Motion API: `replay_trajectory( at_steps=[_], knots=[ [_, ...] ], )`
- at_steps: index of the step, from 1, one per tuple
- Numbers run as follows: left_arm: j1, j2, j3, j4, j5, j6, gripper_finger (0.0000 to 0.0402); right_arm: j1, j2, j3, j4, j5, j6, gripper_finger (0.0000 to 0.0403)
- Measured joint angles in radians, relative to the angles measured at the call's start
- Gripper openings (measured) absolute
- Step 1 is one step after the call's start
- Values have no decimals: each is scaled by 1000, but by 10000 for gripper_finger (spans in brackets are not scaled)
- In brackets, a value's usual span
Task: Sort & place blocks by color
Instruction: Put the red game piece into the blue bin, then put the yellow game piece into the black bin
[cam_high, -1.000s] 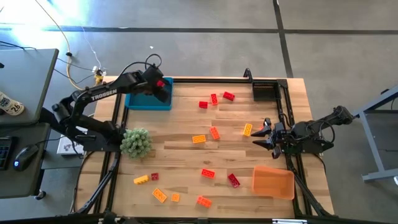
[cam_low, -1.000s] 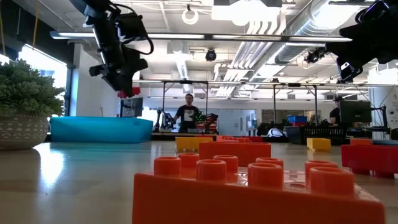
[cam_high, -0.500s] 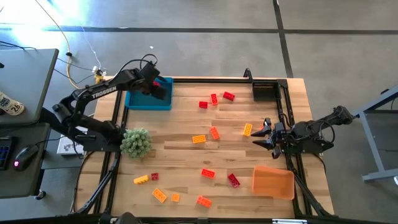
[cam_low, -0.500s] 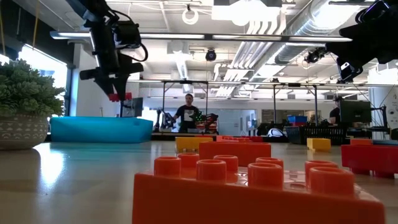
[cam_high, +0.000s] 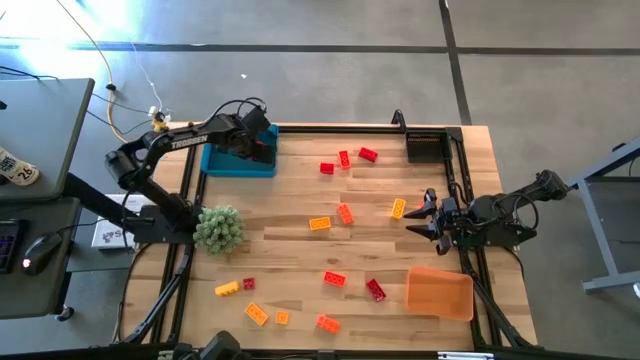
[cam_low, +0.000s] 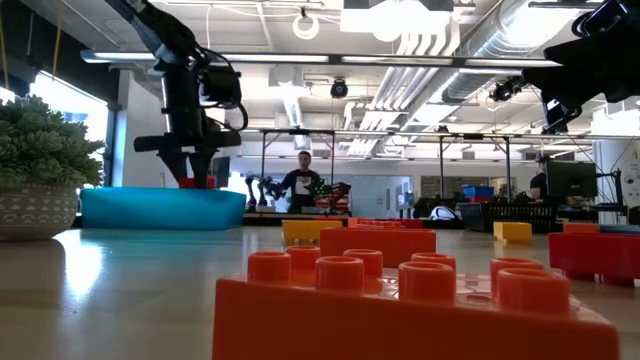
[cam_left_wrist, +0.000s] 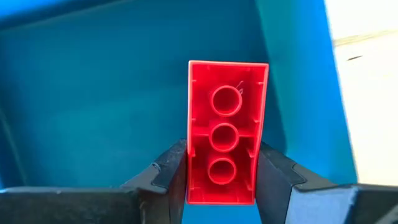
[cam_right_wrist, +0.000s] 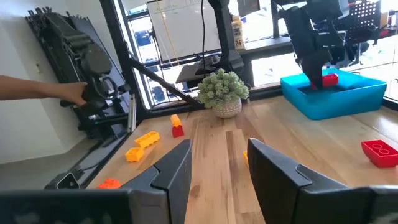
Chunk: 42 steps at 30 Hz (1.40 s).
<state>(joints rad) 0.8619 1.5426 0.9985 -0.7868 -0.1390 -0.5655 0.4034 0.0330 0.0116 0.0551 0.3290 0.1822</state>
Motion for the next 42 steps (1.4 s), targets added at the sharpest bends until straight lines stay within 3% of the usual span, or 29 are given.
replay_trajectory(
  at_steps=[5,13,21,29,35,42],
  knots=[
    [0,50,0,3,1,-8,120,0,0,0,0,-1,30,144],
    [2,106,0,3,33,-35,146,0,0,0,1,-3,295,144],
    [2,114,0,2,39,-34,186,0,0,0,46,65,547,144],
    [3,114,8,-3,102,-11,207,0,0,0,119,162,514,144],
    [3,114,98,-56,104,73,205,0,0,3,239,259,445,144],
    [3,113,251,-145,75,161,206,0,0,118,122,339,422,144]
  ],
)
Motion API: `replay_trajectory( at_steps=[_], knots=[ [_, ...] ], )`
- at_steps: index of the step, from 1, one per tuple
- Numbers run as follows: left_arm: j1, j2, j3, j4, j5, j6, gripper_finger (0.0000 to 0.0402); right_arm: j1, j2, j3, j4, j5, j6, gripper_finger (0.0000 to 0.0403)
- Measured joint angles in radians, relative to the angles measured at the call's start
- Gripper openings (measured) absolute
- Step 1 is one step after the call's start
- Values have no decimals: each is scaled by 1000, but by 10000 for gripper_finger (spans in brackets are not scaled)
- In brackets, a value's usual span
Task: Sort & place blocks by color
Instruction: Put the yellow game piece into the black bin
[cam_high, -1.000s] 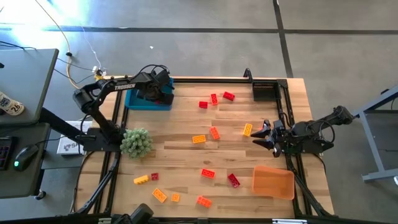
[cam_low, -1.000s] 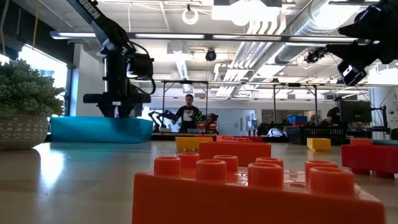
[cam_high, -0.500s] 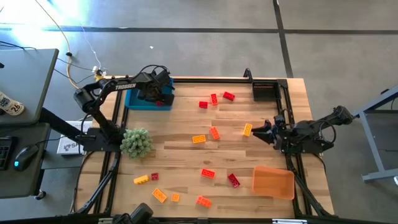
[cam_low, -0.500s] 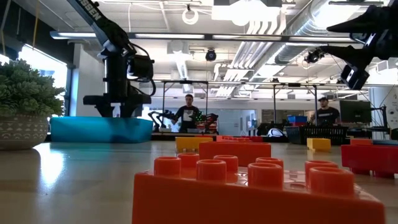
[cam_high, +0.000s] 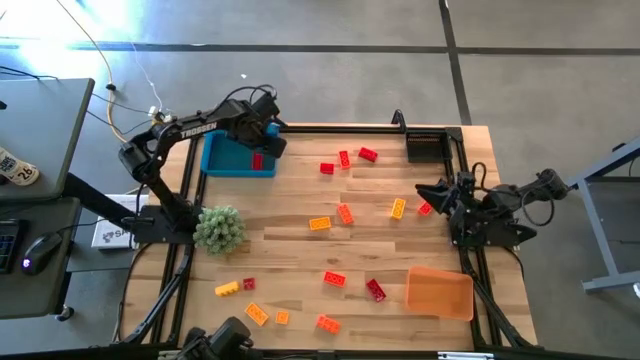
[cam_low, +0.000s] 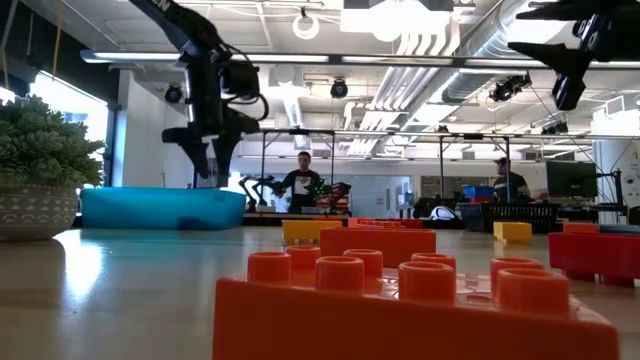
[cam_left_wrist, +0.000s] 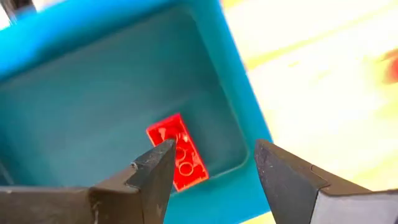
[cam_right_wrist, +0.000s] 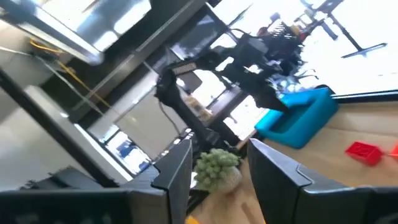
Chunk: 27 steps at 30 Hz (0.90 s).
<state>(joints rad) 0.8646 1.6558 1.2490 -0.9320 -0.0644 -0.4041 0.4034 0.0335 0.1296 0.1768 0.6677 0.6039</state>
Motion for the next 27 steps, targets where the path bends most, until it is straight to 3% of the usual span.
replay_trajectory(
  at_steps=[7,17,27],
  knots=[
    [-23,-1,150,-99,17,96,207,0,82,195,-348,58,146,144],
    [-119,-97,231,-135,20,180,207,0,379,440,-716,56,500,144],
    [-193,-267,231,-150,30,171,207,-20,657,532,-952,-89,943,144]
  ],
)
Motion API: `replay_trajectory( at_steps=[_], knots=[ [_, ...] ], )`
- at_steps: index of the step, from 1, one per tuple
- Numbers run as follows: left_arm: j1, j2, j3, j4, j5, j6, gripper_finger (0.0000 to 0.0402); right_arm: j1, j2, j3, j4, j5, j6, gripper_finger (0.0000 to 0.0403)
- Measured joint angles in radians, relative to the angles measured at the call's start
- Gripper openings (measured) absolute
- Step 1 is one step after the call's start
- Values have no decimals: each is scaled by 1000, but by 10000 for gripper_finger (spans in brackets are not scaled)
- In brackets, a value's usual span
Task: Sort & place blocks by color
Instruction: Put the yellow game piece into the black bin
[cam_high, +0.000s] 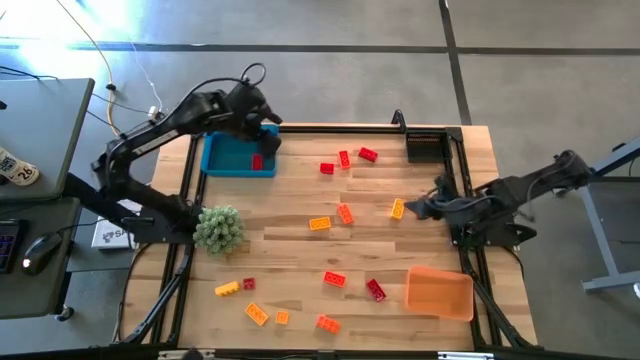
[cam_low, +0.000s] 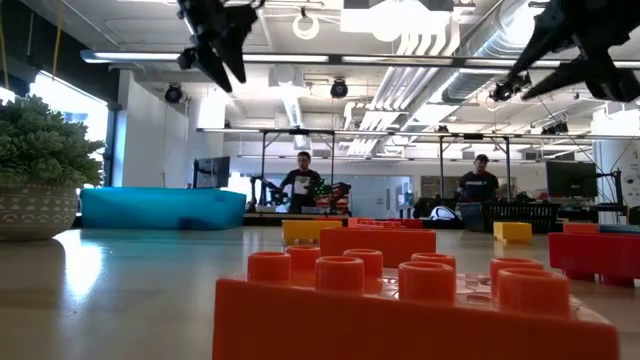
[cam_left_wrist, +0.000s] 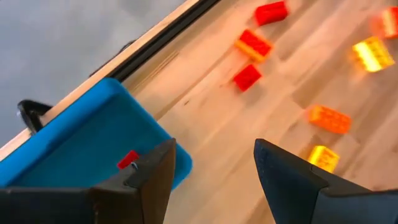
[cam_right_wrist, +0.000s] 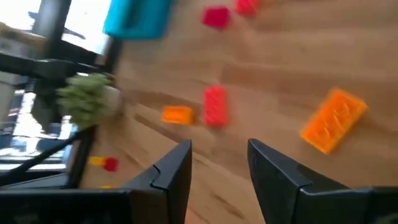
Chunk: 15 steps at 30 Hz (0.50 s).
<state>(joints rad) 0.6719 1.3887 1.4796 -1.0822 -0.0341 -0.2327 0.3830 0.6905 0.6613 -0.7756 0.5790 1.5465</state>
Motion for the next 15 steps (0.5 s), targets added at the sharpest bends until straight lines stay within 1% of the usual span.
replay_trajectory(
  at_steps=[2,5,10,15],
  knots=[
    [-17,-31,0,-7,5,0,207,-23,46,0,-8,-43,55,144],
    [-48,-73,0,-20,5,0,207,-68,111,0,-14,-112,97,144],
    [-88,-119,0,-25,4,0,207,-149,207,0,-14,-180,100,144],
    [-113,-138,0,-25,1,0,207,-227,296,0,-14,-252,134,144]
  ],
)
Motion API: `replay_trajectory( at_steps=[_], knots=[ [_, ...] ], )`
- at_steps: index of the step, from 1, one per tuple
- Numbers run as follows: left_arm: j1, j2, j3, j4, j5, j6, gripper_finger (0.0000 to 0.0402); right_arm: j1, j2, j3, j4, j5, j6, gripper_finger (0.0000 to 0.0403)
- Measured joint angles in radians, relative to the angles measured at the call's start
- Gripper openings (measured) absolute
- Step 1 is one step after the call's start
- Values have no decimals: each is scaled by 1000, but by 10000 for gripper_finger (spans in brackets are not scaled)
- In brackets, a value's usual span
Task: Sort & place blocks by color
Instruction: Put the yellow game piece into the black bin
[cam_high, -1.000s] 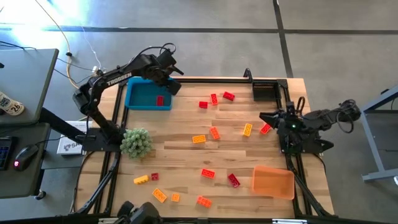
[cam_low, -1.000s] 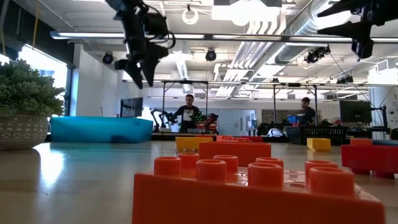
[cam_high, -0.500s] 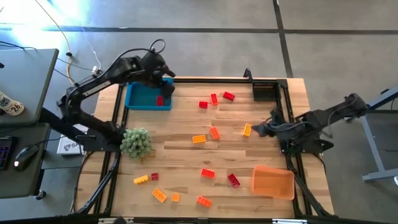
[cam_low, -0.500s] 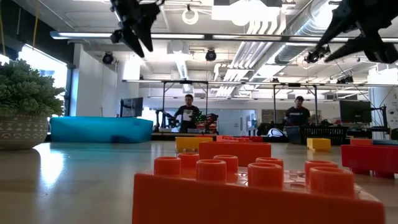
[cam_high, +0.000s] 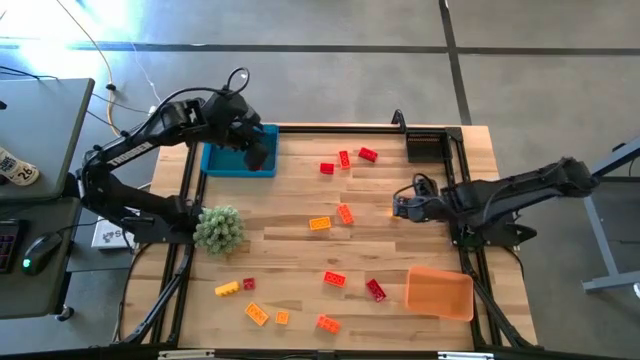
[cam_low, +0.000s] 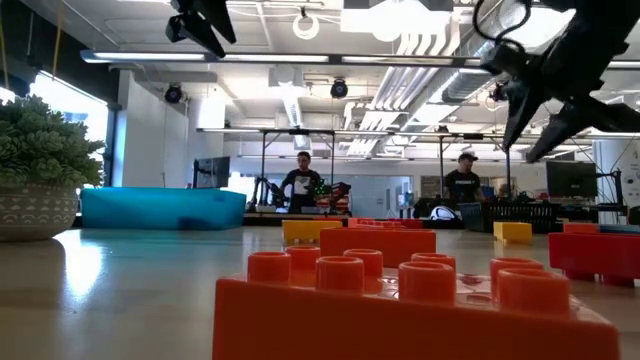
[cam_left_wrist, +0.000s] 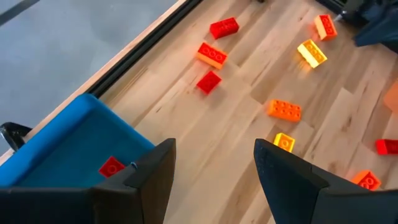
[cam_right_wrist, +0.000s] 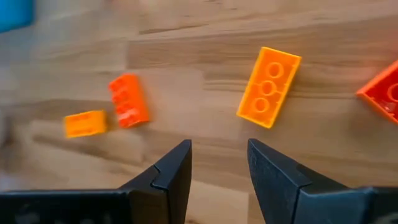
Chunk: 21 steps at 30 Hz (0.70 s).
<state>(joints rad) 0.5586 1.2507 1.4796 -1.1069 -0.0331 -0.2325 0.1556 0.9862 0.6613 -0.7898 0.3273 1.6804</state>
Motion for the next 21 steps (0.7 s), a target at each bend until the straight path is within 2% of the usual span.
replay_trajectory(
  at_steps=[10,15,21],
  knots=[
    [-27,1,0,0,-1,19,207,-128,165,0,7,-140,25,144],
    [-30,1,0,0,-3,19,207,-163,212,0,39,-152,20,144],
    [-30,1,0,0,-4,27,207,-209,214,0,76,-175,-83,147]
  ],
)
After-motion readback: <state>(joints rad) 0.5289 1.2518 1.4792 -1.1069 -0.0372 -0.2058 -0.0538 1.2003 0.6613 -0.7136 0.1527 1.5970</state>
